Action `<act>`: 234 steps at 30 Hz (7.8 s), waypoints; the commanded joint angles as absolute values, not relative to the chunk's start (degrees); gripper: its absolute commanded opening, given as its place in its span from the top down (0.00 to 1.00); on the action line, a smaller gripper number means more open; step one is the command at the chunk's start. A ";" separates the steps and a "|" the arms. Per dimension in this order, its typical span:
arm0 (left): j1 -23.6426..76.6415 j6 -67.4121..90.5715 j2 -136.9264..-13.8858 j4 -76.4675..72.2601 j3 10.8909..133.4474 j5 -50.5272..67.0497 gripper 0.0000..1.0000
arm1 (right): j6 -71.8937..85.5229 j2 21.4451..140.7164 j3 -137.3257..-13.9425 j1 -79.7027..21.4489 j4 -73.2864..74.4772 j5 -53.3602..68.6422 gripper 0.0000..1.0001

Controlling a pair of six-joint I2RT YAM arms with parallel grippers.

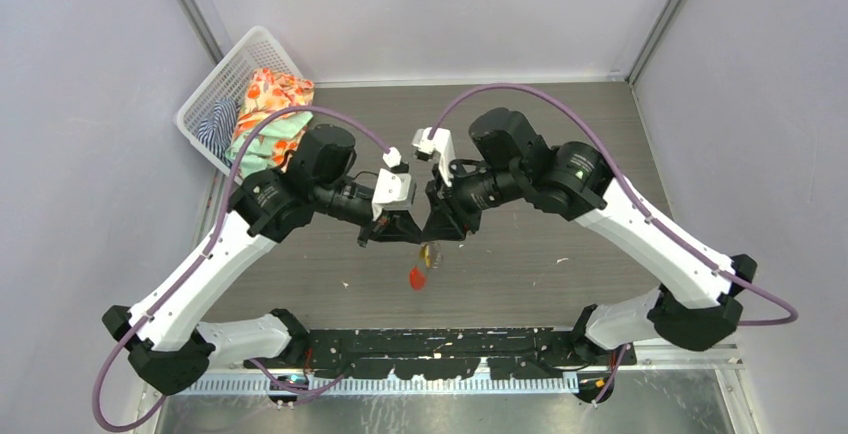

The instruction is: Put the keys on the keyring

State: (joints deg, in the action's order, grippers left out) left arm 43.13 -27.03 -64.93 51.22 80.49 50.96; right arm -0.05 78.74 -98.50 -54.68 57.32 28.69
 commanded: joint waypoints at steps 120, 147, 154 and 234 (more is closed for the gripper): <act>43.51 -17.00 -56.01 19.10 59.37 18.98 1.00 | 24.12 67.09 -86.72 -54.61 42.35 -5.20 0.51; 43.51 -5.67 -56.86 19.71 63.67 22.18 1.00 | 20.33 64.31 -69.37 -54.67 22.90 -3.37 0.62; 43.42 -5.18 -56.45 20.68 62.93 22.06 1.00 | 19.14 61.40 -70.17 -54.59 24.58 -5.23 0.94; 51.56 -98.64 -38.25 0.26 40.84 26.10 0.15 | 60.60 68.91 -73.56 -41.05 21.65 34.73 0.99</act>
State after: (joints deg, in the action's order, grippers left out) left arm 51.00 -96.73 -38.61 8.99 40.38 27.09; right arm 58.39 69.04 -73.95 -41.28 24.93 30.89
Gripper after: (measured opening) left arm 0.897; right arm 0.155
